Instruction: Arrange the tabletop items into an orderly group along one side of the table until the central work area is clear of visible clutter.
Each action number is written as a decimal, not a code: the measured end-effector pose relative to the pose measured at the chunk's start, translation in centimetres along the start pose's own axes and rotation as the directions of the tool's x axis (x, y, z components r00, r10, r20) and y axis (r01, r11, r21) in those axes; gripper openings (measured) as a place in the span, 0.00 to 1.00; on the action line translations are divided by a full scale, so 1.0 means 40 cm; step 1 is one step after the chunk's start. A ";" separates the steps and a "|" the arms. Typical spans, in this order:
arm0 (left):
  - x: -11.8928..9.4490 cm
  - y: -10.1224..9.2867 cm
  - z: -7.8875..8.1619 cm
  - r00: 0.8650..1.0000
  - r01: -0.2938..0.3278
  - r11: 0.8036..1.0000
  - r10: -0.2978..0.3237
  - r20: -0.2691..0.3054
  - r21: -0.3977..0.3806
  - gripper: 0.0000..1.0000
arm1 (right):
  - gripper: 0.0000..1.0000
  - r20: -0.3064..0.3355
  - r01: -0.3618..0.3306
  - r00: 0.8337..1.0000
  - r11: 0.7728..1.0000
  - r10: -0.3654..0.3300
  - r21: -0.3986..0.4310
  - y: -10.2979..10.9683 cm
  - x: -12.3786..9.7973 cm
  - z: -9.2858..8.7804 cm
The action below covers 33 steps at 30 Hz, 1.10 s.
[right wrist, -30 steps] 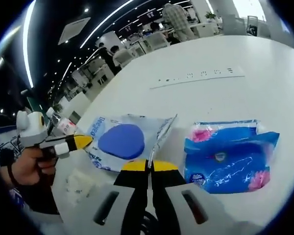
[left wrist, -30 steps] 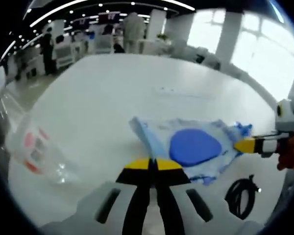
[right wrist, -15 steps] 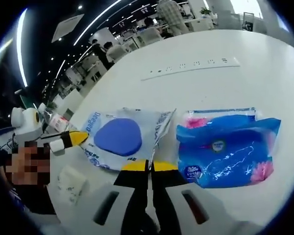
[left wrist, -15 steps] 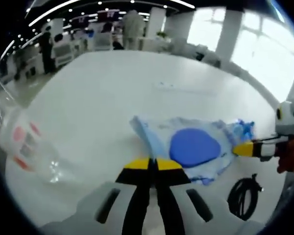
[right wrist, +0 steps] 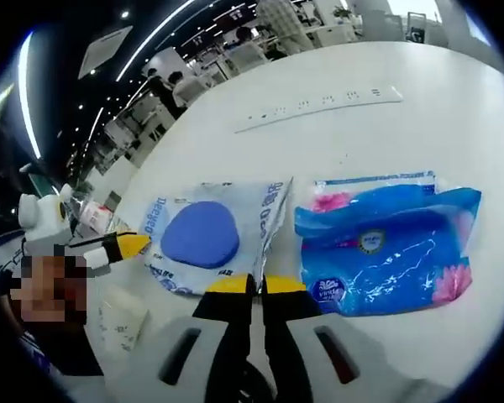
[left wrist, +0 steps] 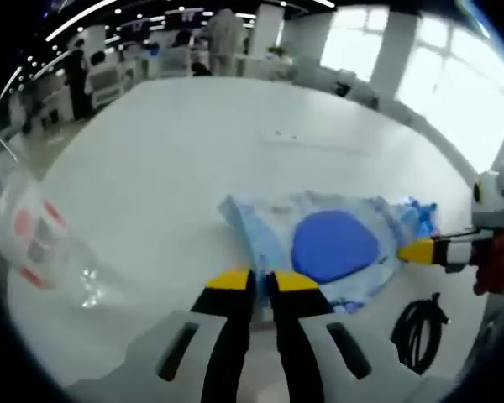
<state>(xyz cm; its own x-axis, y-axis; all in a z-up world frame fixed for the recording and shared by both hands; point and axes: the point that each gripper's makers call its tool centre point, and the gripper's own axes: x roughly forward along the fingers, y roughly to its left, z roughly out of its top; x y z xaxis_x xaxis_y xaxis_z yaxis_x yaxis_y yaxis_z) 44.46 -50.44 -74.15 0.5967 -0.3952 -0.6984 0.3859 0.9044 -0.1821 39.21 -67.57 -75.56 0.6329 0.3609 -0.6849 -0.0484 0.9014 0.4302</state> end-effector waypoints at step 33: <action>-0.100 0.017 0.023 1.000 -0.023 0.999 0.023 0.014 0.039 0.28 | 0.26 0.001 -0.019 1.000 0.999 0.019 -0.044 0.040 -0.083 -0.005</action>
<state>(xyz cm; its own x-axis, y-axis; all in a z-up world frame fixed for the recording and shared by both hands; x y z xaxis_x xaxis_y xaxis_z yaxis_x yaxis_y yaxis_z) 42.99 -48.40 -70.87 0.6153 -0.3768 -0.6924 0.3987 0.9065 -0.1389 36.85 -67.28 -72.71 0.6326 0.3777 -0.6762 -0.0946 0.9042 0.4166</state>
